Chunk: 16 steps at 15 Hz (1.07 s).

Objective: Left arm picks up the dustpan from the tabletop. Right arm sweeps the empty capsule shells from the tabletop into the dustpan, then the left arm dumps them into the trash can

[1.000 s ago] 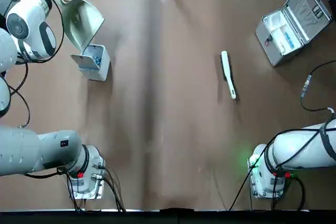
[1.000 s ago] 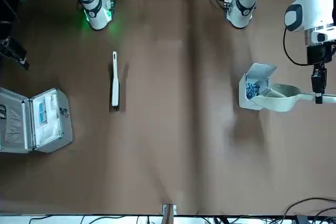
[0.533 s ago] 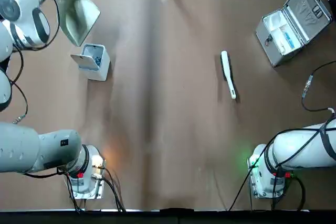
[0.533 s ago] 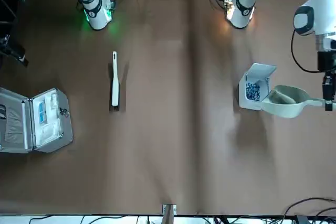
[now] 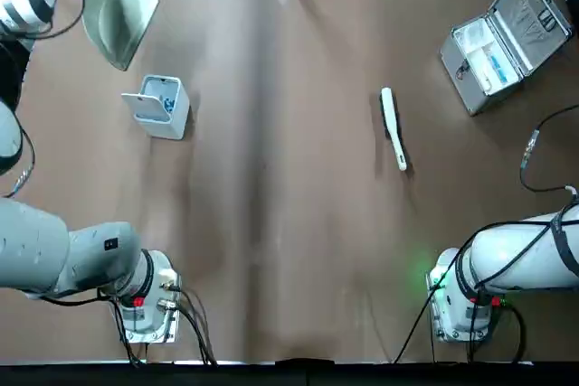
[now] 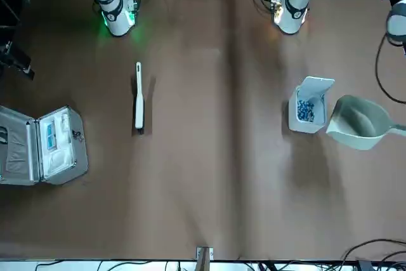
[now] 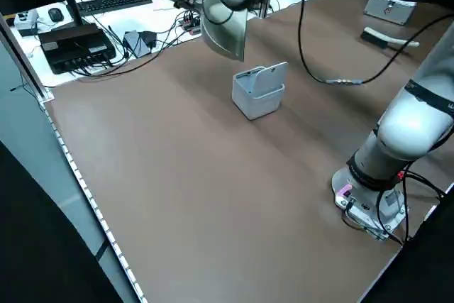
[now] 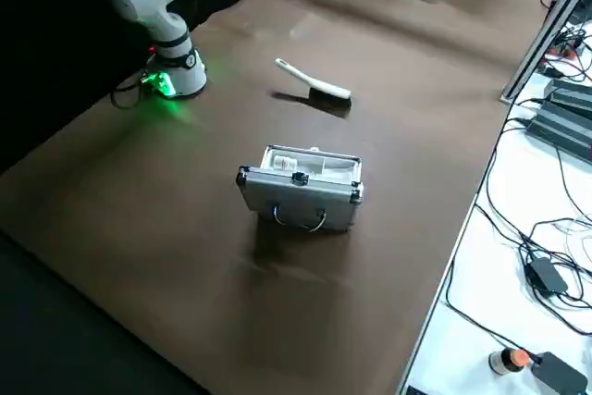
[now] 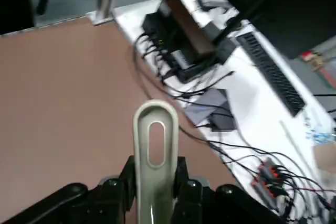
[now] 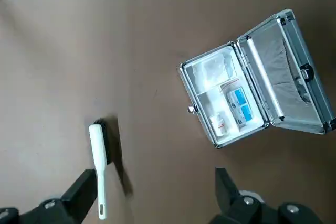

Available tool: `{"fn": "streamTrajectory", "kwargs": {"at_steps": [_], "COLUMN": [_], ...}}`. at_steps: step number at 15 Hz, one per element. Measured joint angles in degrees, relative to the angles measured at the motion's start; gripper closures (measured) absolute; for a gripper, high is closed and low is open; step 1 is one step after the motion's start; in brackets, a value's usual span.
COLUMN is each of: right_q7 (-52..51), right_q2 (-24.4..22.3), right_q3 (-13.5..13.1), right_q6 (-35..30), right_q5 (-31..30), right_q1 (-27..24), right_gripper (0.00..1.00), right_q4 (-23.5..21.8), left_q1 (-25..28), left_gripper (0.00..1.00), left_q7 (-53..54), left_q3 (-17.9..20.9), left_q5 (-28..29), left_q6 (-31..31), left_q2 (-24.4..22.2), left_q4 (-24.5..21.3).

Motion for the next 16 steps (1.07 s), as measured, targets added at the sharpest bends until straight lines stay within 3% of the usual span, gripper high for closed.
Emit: {"fn": "streamTrajectory", "kwargs": {"at_steps": [1,2,4,9,13,16], "right_q7": [0.00,0.00,0.00,0.00,0.01,0.01], "right_q2": [0.00,0.00,0.00,0.00,0.00,0.00], "right_q3": [0.00,0.00,0.00,0.00,-0.01,-0.01], "right_q6": [0.00,0.01,0.01,-0.11,-0.10,-0.11], "right_q5": [0.00,0.01,0.01,0.01,0.01,0.01], "right_q1": [0.00,0.00,-0.02,-0.06,-0.30,-0.36], "right_gripper": [0.01,0.01,0.01,0.01,0.01,0.01], "right_q4": [0.00,0.00,0.00,0.00,0.00,0.00], "left_q1": [0.31,0.64,0.79,3.88,4.28,4.72], "left_gripper": [0.67,0.67,0.67,0.67,0.67,0.67], "left_q7": [-0.05,-0.55,-1.58,-4.31,-10.94,-12.45], "left_q3": [0.68,1.81,3.23,5.44,6.50,7.00], "left_q5": [0.00,-0.01,-0.01,-0.01,0.13,0.21], "left_q6": [-4.30,-12.87,-18.91,-22.05,-30.00,-32.07], "left_q2": [1.24,4.00,6.91,13.85,19.35,23.32], "left_q4": [3.08,9.17,14.14,17.25,22.25,24.89]}}
